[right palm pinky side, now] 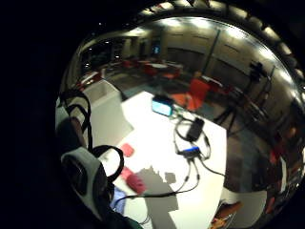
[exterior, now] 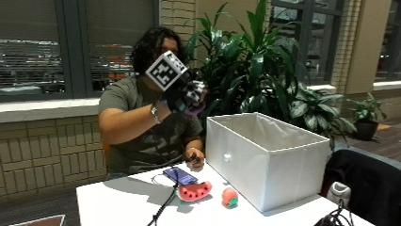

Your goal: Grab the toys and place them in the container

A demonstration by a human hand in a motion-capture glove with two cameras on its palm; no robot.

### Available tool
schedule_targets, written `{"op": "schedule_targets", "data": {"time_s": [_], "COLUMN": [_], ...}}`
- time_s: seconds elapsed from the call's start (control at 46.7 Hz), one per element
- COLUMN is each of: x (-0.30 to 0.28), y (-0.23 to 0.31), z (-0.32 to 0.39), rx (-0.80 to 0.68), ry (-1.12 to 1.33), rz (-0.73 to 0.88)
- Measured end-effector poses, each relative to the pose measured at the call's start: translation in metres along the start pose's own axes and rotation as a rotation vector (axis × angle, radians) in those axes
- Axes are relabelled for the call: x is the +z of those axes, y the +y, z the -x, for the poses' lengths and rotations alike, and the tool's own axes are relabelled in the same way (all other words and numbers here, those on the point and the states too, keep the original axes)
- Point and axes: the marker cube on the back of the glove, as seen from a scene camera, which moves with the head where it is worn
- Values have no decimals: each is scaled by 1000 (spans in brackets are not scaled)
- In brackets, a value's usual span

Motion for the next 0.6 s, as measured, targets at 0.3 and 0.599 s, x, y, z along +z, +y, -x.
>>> {"op": "schedule_targets", "data": {"time_s": [0.3, 0.599], "x": [3, 79], "y": [-97, -114], "z": [127, 121], "rx": [-177, -114], "ry": [-97, 138], "rz": [28, 278]}}
